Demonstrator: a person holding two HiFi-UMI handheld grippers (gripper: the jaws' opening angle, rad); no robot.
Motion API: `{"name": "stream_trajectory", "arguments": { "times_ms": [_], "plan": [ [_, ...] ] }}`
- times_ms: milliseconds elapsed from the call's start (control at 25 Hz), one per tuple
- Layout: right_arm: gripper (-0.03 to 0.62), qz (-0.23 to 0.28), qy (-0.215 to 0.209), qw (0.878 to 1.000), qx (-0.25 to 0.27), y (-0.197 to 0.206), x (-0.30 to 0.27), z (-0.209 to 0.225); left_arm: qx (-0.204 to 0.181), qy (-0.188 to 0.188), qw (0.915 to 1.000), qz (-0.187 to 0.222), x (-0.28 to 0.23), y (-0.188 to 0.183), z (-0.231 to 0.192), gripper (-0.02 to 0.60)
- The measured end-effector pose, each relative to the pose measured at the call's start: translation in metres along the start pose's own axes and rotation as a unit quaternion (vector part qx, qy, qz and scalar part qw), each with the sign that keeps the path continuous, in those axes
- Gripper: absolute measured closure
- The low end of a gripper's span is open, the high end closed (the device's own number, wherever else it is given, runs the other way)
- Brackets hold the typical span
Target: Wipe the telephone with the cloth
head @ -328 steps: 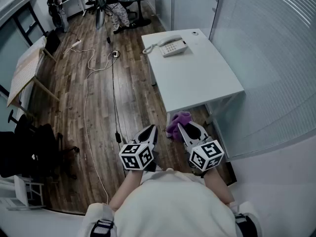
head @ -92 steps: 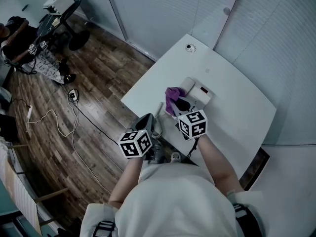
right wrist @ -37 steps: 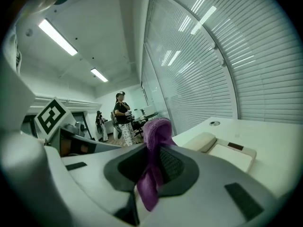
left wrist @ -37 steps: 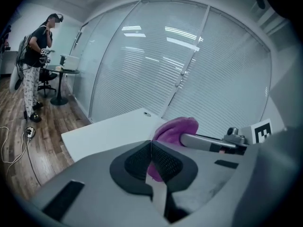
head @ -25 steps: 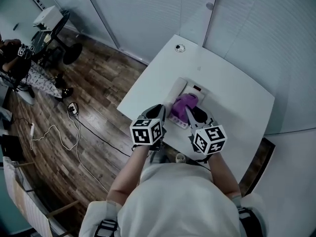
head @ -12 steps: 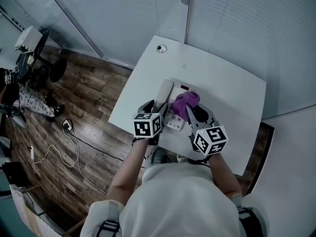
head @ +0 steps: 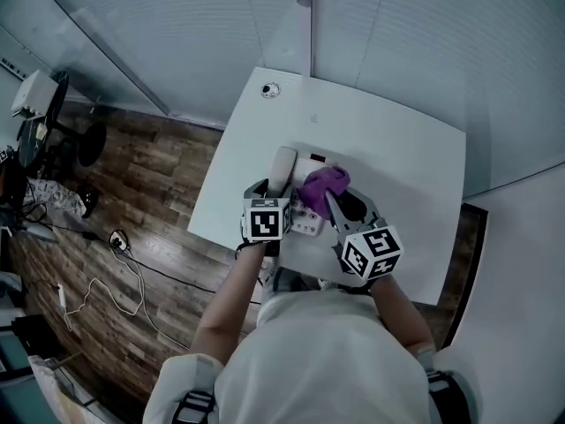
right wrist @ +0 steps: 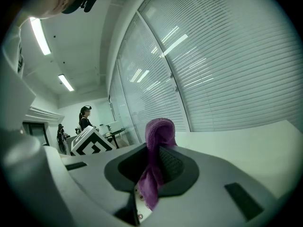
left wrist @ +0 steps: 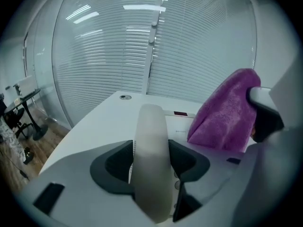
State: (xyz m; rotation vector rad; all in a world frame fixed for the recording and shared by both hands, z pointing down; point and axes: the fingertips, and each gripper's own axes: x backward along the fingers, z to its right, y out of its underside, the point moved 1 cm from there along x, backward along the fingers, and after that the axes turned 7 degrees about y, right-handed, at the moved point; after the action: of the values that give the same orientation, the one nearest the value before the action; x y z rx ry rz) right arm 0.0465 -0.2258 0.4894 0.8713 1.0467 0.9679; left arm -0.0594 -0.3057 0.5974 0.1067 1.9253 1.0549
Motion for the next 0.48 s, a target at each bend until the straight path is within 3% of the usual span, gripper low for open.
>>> {"name": "stream_trajectory", "arguments": {
  "times_ms": [200,480],
  "plan": [
    [0.528,0.002,0.001,1.000,-0.001,0.0008,0.0018,0.0037,-0.029,-0.021,0.9994,-0.001,-0.0028,0.0001,0.0001,0.356],
    [0.526,0.003,-0.001,1.000,0.000,-0.0024,0.0077,0.0047,-0.029,-0.009,0.9995,0.000,0.0019,-0.0015,0.0042,0.356]
  ]
}}
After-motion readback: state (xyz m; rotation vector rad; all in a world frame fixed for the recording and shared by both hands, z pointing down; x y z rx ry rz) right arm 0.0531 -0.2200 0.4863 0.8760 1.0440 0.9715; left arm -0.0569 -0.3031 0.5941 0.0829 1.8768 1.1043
